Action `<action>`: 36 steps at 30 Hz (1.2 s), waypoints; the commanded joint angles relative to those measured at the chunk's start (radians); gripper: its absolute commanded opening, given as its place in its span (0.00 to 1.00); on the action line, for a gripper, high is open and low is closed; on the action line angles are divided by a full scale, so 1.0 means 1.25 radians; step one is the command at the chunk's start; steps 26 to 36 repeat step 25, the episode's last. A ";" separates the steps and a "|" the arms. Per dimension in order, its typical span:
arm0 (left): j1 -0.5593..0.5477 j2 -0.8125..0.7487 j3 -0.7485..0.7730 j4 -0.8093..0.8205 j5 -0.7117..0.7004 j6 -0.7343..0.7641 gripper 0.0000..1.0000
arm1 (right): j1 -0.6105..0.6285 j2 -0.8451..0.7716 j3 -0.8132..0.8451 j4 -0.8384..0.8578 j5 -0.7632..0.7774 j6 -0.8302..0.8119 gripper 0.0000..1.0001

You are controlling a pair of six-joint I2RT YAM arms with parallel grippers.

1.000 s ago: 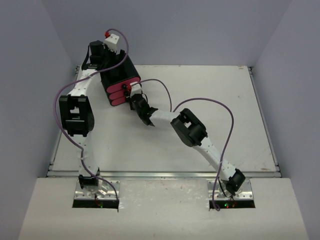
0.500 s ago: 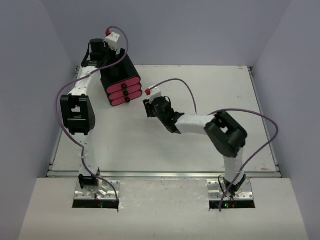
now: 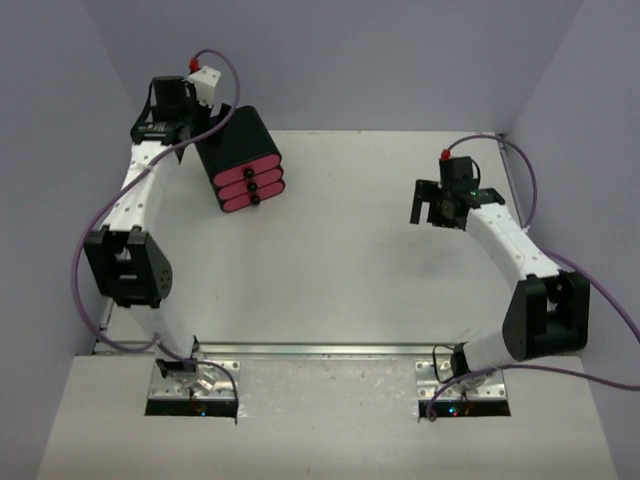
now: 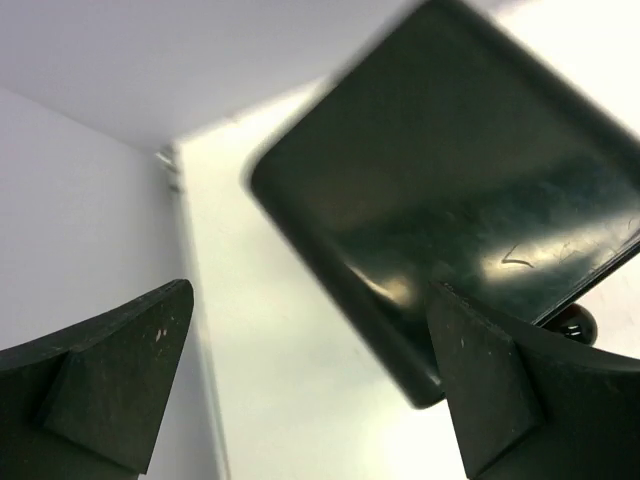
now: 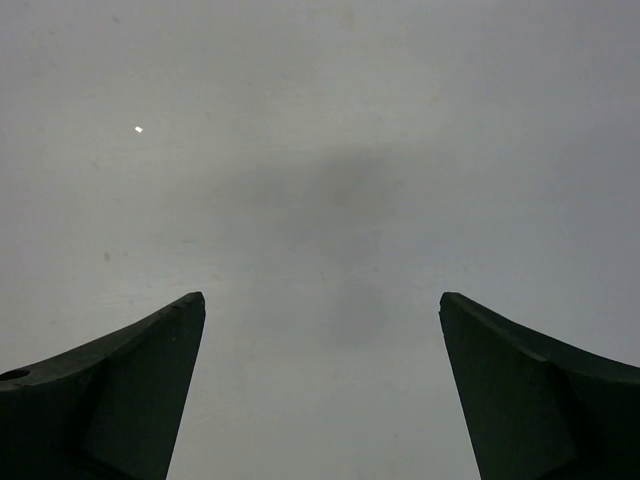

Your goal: Organize the makeup

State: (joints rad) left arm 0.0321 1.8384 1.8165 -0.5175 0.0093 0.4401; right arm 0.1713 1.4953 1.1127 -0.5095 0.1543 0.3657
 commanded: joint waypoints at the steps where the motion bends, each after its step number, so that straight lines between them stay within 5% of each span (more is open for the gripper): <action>1: 0.065 -0.262 -0.188 0.032 -0.040 0.018 1.00 | -0.009 -0.142 -0.079 -0.018 0.089 0.087 0.99; 12: 0.357 -0.665 -0.770 0.123 0.105 0.076 1.00 | -0.016 -0.358 -0.278 -0.015 0.156 0.200 0.99; 17: 0.383 -0.705 -0.952 0.206 0.115 0.063 1.00 | -0.016 -0.437 -0.344 -0.016 0.150 0.184 0.99; 25: 0.384 -0.688 -1.054 0.284 0.137 0.018 1.00 | -0.015 -0.573 -0.472 0.095 0.082 0.135 0.99; 36: 0.384 -0.688 -1.054 0.284 0.137 0.018 1.00 | -0.015 -0.573 -0.472 0.095 0.082 0.135 0.99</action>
